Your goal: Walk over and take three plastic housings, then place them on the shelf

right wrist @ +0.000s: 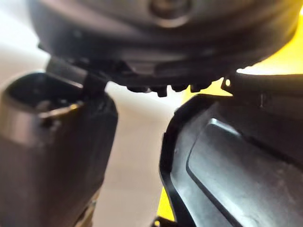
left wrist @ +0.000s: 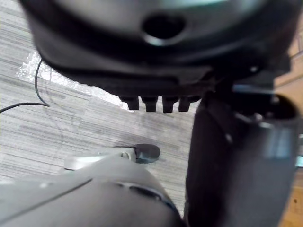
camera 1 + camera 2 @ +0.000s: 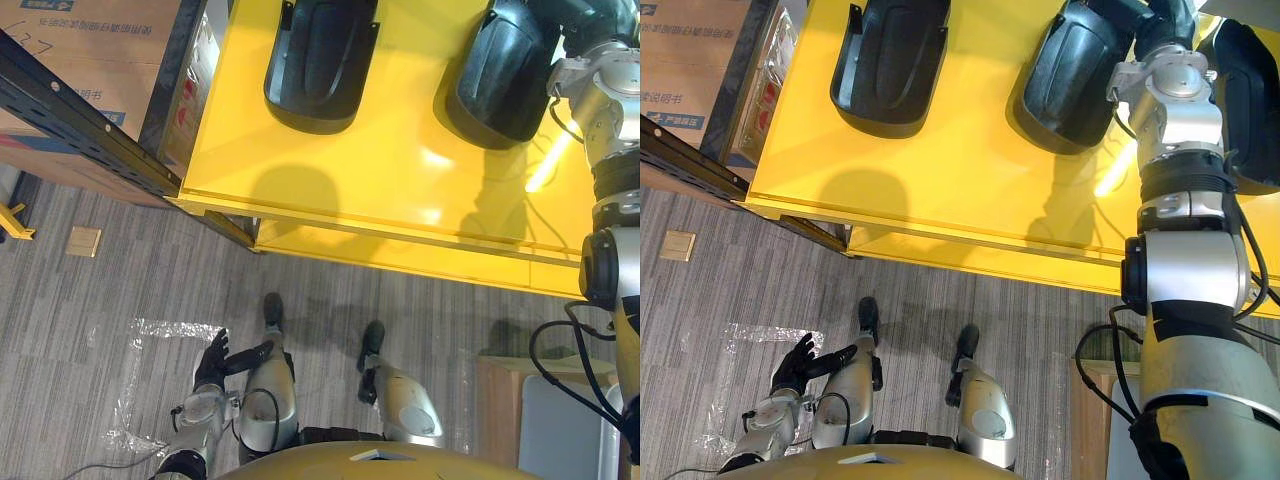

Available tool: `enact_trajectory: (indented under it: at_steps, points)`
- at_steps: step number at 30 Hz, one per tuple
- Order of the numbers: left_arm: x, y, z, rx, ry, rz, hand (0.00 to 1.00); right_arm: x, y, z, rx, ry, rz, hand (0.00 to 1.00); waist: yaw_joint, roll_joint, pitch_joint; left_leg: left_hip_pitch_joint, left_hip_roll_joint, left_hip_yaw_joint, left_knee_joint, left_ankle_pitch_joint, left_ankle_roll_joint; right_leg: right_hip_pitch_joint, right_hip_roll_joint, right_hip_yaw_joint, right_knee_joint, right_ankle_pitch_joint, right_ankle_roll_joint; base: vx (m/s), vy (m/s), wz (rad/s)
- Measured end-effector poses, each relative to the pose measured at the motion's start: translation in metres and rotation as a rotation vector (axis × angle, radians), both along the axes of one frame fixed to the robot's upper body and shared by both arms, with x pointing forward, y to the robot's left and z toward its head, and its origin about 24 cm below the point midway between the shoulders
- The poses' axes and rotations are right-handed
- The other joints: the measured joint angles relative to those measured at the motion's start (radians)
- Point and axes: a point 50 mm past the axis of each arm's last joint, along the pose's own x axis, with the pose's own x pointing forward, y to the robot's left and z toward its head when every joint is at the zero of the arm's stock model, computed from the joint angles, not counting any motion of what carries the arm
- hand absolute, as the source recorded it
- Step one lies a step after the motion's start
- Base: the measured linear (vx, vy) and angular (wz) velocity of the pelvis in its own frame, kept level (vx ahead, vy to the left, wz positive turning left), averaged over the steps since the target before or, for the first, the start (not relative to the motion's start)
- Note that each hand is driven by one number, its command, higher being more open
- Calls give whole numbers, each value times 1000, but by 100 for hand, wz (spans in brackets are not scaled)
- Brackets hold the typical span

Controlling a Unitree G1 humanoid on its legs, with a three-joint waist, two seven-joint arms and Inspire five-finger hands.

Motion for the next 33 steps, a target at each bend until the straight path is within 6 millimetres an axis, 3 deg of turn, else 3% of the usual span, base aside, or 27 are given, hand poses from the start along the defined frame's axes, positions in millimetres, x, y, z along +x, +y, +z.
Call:
enact_trajectory:
  at_steps: [7,10,14,18,21,25,33]
  points:
    - [0,0,0,2,3,1,100,-12,-6,20,-83,-178,-192,100,-2,-1,-1,11,0,-2,0,0,0,15,1,-3,-4,0,0,0,0,0]
    - [-1,0,0,2,5,6,100,-29,-5,49,-143,-347,-246,100,-6,-2,-1,11,1,-3,-2,0,0,15,2,-3,-4,1,1,0,0,0]
    - [-3,3,-2,5,17,21,100,-50,5,80,-220,-536,-232,100,-11,-12,-14,13,1,-2,0,0,0,17,3,-2,-7,1,1,0,0,0]
    - [-9,6,-5,20,59,11,100,-55,18,79,-238,-571,-132,100,-9,-34,-58,28,2,0,0,-5,-5,37,4,-2,-22,3,1,0,0,0]
    - [-18,7,-10,21,99,14,100,-53,36,54,-188,-559,22,100,-9,-51,-111,40,4,2,-3,-10,-10,54,7,-2,-34,3,1,0,0,0]
    - [-35,11,-14,38,143,24,100,-49,63,-6,-54,-447,236,100,-13,-62,-162,79,4,10,-4,-23,-12,90,5,2,-36,-5,2,-1,-9,-3]
    - [-50,9,-19,35,179,40,100,-53,116,-99,189,-252,406,100,-28,-66,-203,101,5,28,-4,-34,-12,101,-1,20,-36,-4,4,-16,1,-5]
